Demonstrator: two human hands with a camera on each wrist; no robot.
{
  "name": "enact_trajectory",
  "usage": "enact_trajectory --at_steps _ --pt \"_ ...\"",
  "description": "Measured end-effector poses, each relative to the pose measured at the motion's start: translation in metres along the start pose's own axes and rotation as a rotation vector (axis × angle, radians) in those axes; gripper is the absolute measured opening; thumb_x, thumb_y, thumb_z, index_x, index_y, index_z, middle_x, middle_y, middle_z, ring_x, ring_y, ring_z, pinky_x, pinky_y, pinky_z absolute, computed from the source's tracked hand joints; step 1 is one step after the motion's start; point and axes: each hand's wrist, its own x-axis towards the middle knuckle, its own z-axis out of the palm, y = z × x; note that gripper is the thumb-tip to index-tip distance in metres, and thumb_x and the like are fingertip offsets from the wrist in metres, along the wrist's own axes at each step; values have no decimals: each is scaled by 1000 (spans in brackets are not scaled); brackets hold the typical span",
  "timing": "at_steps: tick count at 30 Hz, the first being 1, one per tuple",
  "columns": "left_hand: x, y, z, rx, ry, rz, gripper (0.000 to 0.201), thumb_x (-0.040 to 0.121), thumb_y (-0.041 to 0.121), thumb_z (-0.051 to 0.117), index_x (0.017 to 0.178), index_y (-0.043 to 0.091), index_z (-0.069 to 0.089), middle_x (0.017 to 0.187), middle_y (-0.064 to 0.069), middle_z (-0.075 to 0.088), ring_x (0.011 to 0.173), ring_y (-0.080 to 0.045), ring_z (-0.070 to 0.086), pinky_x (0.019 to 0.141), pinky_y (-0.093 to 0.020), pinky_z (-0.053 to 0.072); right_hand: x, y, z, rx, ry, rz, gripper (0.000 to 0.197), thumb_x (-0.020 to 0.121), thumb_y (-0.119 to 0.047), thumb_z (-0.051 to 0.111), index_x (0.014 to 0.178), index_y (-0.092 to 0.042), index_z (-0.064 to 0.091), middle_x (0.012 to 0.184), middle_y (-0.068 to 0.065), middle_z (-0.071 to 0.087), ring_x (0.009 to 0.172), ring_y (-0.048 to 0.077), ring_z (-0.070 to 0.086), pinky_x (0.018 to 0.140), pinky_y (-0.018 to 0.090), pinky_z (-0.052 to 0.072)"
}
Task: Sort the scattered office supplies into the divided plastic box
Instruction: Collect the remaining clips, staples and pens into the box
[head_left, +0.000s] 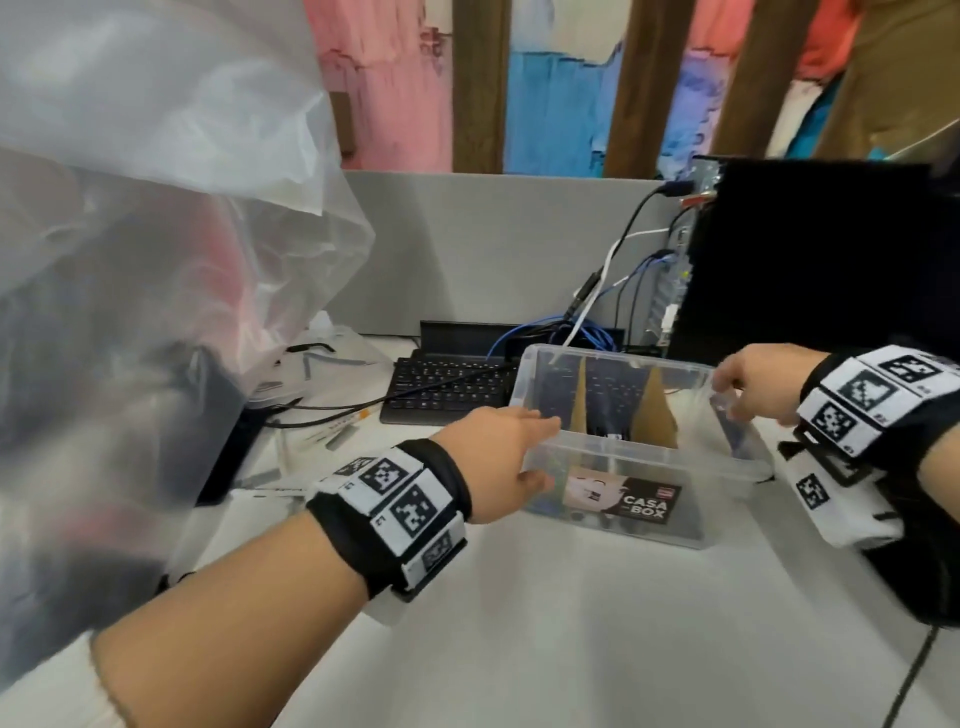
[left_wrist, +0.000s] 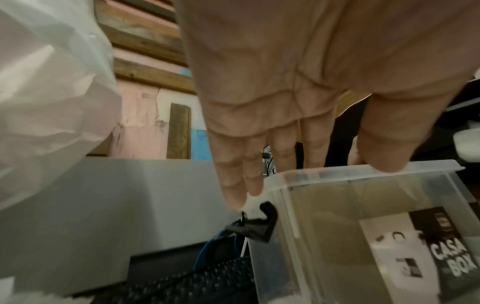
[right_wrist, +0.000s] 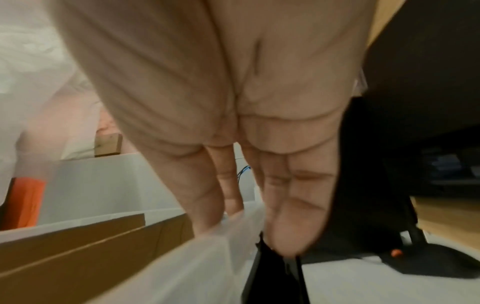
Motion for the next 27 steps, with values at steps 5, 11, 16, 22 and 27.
enact_trajectory --at_steps 5,11,16,22,27 --pt "2 -2 -13 123 -14 -35 46 98 32 44 143 26 41 146 0 45 131 -21 45 107 -38 38 -8 2 5 202 -13 -8 20 79 -16 75 96 -16 64 91 4 61 67 15 63 51 21 51" --pt "-1 -22 -33 199 -14 -190 40 98 46 37 119 26 65 107 -5 68 96 -23 63 84 -32 50 -45 -15 -2 222 -95 -179 17 86 -31 67 89 -15 67 79 1 72 65 11 67 58 20 53" --pt "4 -43 -38 206 -64 -326 41 101 38 33 134 24 53 139 -8 52 119 -27 54 98 -35 43 -80 -37 -2 143 -139 -383 12 86 -15 61 95 -20 68 84 -6 71 67 5 60 67 20 51" --pt "-1 -43 -29 -9 199 -415 41 93 36 54 128 16 54 119 -7 62 107 -24 59 90 -32 48 -90 -57 1 167 -95 -600 11 84 -32 69 82 -22 70 77 -6 68 68 3 60 62 15 45" --pt "-11 -30 -25 -92 236 -375 25 89 36 61 98 15 70 97 1 69 93 -17 62 76 -22 43 -86 -70 1 229 -51 -626 17 83 -32 70 78 -15 67 64 -8 59 60 4 54 59 16 42"
